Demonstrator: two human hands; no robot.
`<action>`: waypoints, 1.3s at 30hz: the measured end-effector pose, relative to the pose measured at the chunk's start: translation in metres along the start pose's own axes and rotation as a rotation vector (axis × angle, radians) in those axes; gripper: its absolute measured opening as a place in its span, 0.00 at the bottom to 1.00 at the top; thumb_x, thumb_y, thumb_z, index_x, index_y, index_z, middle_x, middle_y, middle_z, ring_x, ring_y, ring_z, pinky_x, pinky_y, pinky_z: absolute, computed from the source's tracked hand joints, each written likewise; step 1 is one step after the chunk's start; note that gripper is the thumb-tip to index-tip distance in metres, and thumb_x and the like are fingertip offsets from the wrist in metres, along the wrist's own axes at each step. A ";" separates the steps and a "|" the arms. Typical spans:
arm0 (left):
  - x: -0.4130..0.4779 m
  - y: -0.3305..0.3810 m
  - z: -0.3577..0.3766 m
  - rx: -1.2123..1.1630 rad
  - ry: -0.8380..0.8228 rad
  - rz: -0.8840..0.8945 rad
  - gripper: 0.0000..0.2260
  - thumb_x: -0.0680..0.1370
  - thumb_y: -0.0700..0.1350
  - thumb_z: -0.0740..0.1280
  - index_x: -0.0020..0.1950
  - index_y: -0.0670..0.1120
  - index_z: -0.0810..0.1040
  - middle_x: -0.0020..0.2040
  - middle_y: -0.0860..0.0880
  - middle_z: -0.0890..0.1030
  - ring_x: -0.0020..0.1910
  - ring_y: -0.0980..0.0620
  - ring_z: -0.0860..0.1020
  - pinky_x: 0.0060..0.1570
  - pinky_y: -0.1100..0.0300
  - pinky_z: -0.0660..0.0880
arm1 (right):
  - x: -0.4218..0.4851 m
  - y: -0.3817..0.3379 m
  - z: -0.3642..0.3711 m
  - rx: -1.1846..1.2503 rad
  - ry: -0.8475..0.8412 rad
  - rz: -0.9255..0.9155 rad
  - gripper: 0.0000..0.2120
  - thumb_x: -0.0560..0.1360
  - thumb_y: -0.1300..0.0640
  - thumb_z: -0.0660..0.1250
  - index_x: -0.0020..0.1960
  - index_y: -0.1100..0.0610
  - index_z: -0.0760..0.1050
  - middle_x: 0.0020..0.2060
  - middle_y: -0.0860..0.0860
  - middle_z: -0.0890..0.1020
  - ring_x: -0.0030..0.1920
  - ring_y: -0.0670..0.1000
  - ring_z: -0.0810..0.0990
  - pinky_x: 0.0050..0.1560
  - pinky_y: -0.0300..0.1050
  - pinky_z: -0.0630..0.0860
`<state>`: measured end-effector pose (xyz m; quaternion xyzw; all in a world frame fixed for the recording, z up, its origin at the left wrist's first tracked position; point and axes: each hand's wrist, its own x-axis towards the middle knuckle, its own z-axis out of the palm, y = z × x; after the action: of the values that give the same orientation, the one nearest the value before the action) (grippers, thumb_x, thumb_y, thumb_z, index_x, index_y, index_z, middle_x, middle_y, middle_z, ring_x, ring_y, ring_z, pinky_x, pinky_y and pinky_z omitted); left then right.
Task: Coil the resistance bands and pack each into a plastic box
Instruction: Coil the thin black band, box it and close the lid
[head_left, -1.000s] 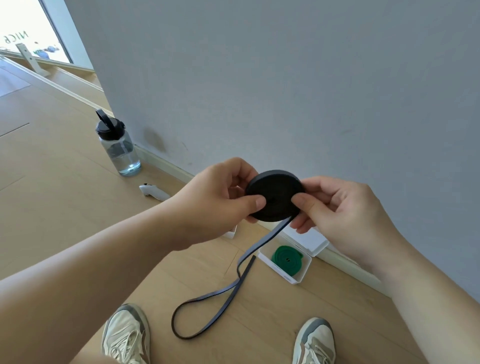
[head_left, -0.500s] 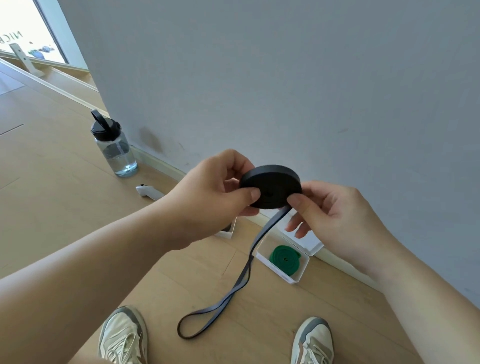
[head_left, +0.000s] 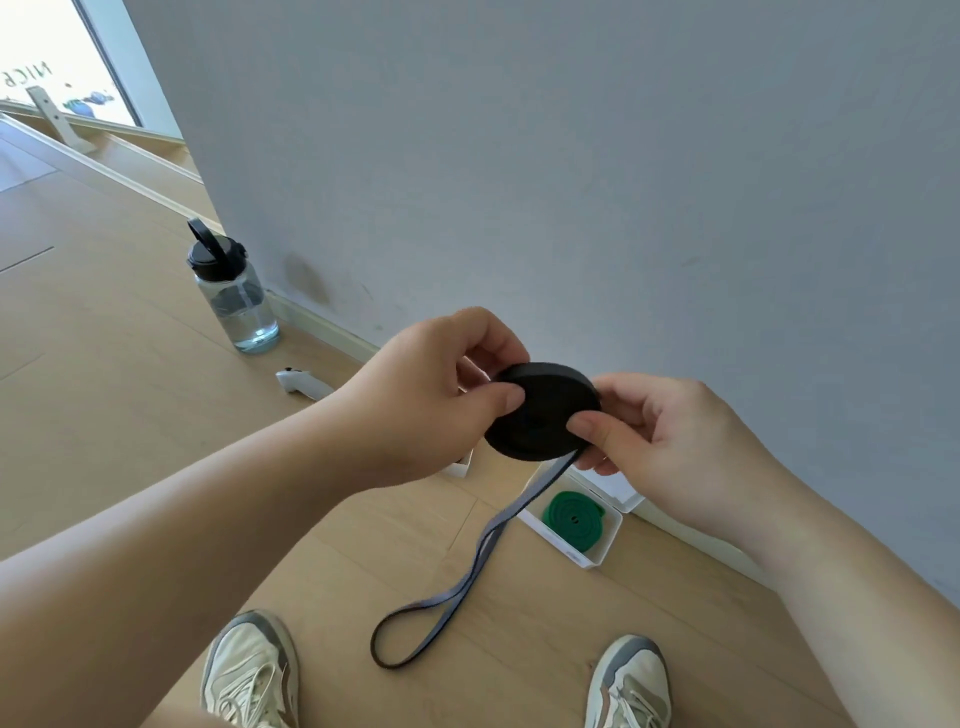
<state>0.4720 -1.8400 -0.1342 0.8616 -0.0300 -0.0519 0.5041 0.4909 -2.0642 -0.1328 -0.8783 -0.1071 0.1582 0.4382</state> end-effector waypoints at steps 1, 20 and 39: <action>0.000 0.000 0.000 -0.058 -0.009 -0.037 0.08 0.80 0.44 0.72 0.51 0.58 0.79 0.43 0.54 0.85 0.40 0.57 0.84 0.46 0.54 0.85 | 0.000 0.000 -0.001 0.032 0.001 0.013 0.07 0.81 0.57 0.70 0.53 0.45 0.83 0.39 0.43 0.88 0.40 0.45 0.87 0.49 0.43 0.82; 0.000 0.003 0.002 -0.257 -0.085 -0.124 0.06 0.79 0.41 0.74 0.52 0.49 0.79 0.47 0.47 0.88 0.45 0.47 0.88 0.53 0.40 0.84 | -0.001 0.000 -0.004 0.147 0.084 0.019 0.10 0.79 0.62 0.71 0.52 0.47 0.84 0.42 0.47 0.89 0.43 0.50 0.89 0.55 0.52 0.84; 0.000 -0.003 0.001 0.030 -0.029 0.037 0.10 0.78 0.44 0.74 0.53 0.58 0.78 0.46 0.58 0.84 0.47 0.62 0.82 0.45 0.66 0.79 | 0.001 -0.001 -0.002 0.053 0.050 0.023 0.08 0.79 0.59 0.71 0.51 0.48 0.86 0.37 0.47 0.88 0.37 0.49 0.87 0.47 0.49 0.85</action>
<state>0.4724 -1.8394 -0.1371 0.8675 -0.0540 -0.0547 0.4915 0.4926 -2.0646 -0.1316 -0.8713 -0.0816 0.1440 0.4621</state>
